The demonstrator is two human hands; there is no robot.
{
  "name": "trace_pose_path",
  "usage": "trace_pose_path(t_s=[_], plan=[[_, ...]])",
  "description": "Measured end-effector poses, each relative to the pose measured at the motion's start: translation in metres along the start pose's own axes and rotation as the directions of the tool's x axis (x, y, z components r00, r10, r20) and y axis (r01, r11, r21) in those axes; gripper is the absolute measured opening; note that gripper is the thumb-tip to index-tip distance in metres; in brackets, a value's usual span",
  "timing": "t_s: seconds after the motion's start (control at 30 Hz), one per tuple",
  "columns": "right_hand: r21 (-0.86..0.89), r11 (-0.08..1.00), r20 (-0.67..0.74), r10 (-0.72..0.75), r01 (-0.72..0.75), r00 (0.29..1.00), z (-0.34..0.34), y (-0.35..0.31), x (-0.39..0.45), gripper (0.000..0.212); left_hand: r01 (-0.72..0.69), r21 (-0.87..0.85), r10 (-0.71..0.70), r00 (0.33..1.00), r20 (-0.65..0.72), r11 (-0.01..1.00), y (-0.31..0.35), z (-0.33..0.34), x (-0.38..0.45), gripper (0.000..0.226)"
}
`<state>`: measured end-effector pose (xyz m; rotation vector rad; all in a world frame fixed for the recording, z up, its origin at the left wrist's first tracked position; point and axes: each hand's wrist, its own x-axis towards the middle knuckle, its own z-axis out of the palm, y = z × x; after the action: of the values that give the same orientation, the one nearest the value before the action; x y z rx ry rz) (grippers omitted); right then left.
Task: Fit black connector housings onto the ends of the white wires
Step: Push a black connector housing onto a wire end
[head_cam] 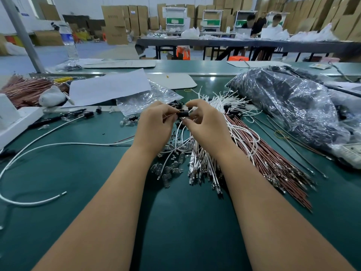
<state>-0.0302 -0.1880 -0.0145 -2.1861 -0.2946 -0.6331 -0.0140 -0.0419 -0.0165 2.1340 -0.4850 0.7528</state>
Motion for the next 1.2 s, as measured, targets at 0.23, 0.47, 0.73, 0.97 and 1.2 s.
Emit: trace_pose_path(t_s=[0.23, 0.47, 0.73, 0.97, 1.2], plan=[[0.207, 0.962, -0.03, 0.19, -0.18, 0.981, -0.0045, -0.0019, 0.0016, 0.02, 0.065, -0.021, -0.065, 0.998, -0.017, 0.998, -0.0084, -0.0021, 0.0002, 0.014], [0.276, 0.941, -0.066, 0.224, -0.198, 0.972, -0.0048, -0.0009, 0.0039, 0.009, 0.024, -0.018, -0.024, 1.0, -0.015, 1.0, -0.0073, -0.0016, -0.0016, 0.013], [0.275, 0.949, -0.083, 0.181, -0.152, 0.98, -0.0061, 0.0012, 0.0046, 0.014, 0.041, -0.051, -0.038, 0.998, 0.042, 0.998, -0.0072, -0.0001, -0.004, 0.006], [0.251, 0.96, -0.104, 0.154, -0.124, 0.983, -0.0058, -0.0004, 0.0053, 0.013, 0.021, -0.073, -0.015, 0.997, 0.08, 0.997, -0.0062, 0.0037, -0.0044, 0.005], [0.192, 0.977, -0.118, 0.113, -0.089, 0.987, -0.0037, 0.0004, 0.0044, 0.012, 0.03, -0.075, -0.023, 0.995, 0.1, 0.997, -0.0063, 0.0049, -0.0062, 0.006]])
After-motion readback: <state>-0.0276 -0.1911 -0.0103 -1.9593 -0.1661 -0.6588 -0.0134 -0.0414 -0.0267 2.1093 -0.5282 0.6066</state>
